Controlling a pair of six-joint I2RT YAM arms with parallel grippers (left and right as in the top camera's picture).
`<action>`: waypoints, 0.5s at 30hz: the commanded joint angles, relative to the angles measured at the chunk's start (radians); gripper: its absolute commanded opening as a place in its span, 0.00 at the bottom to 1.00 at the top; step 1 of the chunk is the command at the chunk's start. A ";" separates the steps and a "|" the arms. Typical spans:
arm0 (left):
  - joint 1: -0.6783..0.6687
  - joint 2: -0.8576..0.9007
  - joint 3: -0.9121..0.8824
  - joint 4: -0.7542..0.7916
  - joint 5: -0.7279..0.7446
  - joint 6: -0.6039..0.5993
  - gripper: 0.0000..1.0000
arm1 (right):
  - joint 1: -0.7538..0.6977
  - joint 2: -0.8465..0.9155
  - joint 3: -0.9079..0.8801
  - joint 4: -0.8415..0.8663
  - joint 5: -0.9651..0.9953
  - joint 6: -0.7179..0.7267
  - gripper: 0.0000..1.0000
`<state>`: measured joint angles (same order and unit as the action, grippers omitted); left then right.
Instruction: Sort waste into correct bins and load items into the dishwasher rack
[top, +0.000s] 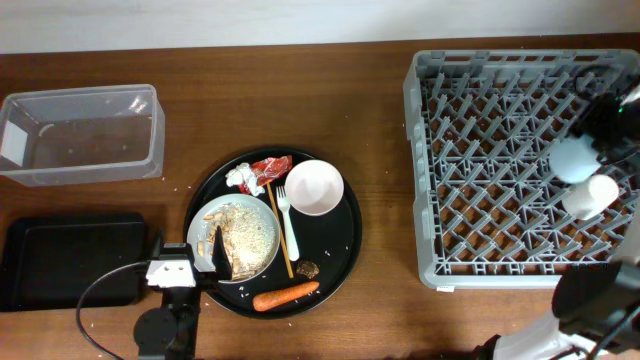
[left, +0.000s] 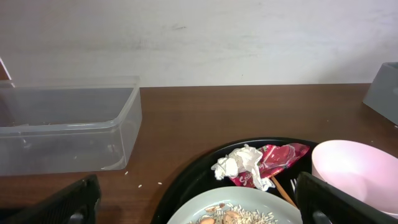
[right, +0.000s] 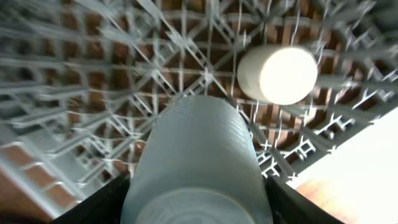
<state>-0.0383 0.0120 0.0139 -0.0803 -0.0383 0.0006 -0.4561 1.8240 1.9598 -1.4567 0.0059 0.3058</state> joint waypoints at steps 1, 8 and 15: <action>-0.005 -0.005 -0.005 0.000 -0.007 0.015 0.99 | -0.001 0.018 -0.108 0.038 -0.029 -0.010 0.65; -0.005 -0.005 -0.005 0.000 -0.007 0.015 0.99 | 0.004 0.018 -0.229 0.097 -0.058 -0.018 0.72; -0.005 -0.005 -0.005 0.000 -0.007 0.015 0.99 | 0.005 0.011 -0.228 0.094 -0.135 -0.024 0.85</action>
<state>-0.0383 0.0120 0.0139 -0.0803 -0.0383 0.0010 -0.4568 1.8481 1.7348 -1.3567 -0.0574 0.2871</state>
